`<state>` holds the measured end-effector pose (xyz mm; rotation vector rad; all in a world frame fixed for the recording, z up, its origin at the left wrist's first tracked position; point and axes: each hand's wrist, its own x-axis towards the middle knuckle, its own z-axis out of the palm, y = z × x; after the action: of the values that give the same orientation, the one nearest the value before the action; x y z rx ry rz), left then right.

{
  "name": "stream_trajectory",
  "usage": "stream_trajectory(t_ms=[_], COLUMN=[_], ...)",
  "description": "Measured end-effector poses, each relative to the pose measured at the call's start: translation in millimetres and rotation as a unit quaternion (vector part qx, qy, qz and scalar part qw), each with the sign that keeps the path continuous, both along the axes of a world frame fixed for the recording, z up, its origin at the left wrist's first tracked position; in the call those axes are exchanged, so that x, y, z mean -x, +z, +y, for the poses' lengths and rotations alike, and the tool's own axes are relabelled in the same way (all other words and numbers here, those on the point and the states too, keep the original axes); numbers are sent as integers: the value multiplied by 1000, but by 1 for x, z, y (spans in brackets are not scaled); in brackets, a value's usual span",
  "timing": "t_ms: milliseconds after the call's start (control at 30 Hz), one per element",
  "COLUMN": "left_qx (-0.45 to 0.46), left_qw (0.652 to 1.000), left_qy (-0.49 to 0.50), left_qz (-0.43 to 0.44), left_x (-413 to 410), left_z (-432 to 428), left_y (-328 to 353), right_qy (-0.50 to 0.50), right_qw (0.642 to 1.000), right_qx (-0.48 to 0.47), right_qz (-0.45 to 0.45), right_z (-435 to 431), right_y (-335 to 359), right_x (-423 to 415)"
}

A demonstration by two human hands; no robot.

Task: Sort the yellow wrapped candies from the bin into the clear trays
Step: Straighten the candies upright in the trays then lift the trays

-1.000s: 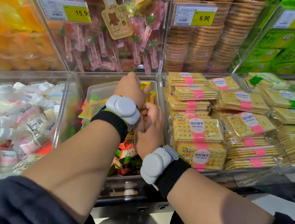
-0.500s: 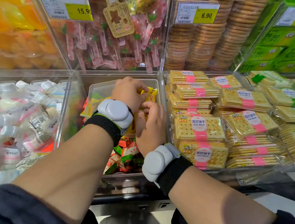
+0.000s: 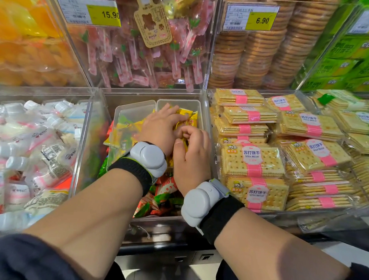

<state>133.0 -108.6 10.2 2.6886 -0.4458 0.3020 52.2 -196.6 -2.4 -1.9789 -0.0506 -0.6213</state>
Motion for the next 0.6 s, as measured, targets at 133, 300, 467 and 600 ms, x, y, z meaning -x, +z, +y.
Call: stream_trajectory(t_ms=[133, 300, 467, 600], left_qx=[-7, -28, -46, -7], left_qw=[1000, 999, 999, 999], left_qy=[16, 29, 26, 34], left_qz=[1, -7, 5, -3], left_x=[4, 5, 1, 6], left_z=[3, 2, 2, 2], left_y=[-7, -8, -2, -2], right_qy=[3, 3, 7, -3], right_qw=[1000, 1000, 1000, 1000], right_qx=[3, 0, -7, -10], right_qz=[2, 9, 7, 3], right_z=[1, 1, 5, 4], right_y=[-1, -1, 2, 1], right_x=[0, 0, 3, 3])
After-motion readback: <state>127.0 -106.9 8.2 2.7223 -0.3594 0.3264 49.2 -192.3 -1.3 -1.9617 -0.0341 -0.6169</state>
